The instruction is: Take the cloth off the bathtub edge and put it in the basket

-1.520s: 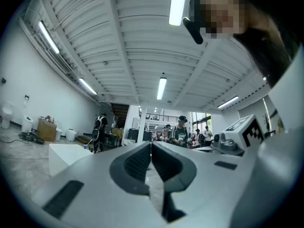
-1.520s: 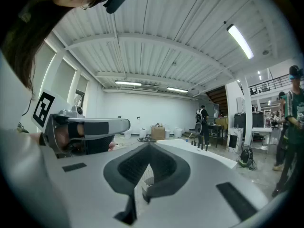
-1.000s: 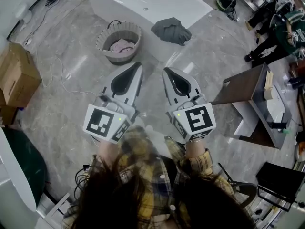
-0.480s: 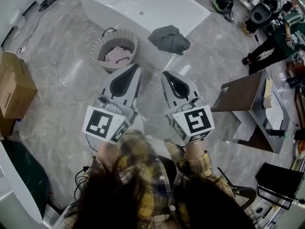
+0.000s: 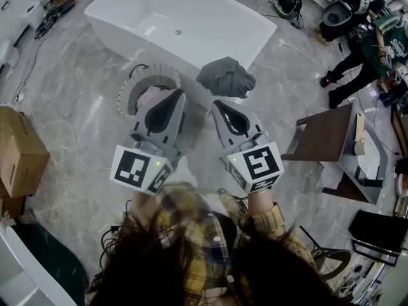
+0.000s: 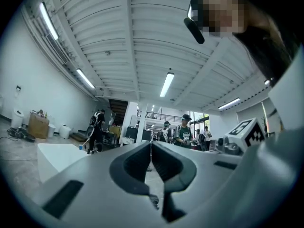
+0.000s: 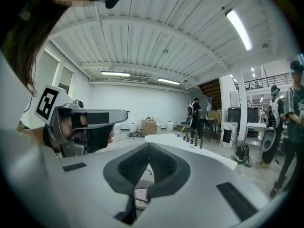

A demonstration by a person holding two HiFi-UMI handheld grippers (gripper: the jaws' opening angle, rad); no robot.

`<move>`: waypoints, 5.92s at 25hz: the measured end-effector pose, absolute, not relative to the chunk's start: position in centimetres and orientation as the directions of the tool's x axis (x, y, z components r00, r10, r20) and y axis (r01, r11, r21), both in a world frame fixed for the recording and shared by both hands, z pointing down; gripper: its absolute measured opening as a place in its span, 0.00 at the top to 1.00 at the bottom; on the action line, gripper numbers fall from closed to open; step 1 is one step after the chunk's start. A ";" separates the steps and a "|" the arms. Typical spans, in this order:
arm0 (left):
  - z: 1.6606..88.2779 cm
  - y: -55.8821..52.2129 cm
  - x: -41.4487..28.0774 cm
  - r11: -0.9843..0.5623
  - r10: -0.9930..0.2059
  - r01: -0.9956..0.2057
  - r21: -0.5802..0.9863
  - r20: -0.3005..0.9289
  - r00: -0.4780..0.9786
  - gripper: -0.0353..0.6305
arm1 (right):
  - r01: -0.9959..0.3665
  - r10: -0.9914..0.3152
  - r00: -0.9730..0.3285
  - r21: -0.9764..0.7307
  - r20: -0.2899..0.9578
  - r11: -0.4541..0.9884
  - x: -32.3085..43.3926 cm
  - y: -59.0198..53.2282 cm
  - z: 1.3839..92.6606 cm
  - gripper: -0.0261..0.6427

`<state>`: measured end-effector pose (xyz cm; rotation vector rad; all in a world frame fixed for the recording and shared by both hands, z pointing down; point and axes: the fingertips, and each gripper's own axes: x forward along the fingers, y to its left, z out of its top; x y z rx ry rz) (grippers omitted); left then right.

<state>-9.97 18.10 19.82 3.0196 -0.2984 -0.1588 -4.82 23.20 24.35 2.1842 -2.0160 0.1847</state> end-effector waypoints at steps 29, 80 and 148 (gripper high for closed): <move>22.8 3.3 -4.4 -0.969 -0.217 -0.210 0.133 -0.040 0.975 0.92 | -0.988 -0.944 0.153 0.011 0.292 -0.157 4.9 11.0 28.3 0.94; 28.5 -1.7 24.7 -0.965 -0.186 -0.206 0.165 0.129 0.974 0.92 | -0.992 -0.906 0.059 -0.079 0.420 -0.101 33.2 2.8 34.3 0.94; 74.0 8.1 23.1 -0.852 0.158 -0.375 0.364 0.864 0.479 0.46 | -0.779 -0.525 -0.218 -0.471 0.822 -0.414 34.7 12.9 75.0 0.28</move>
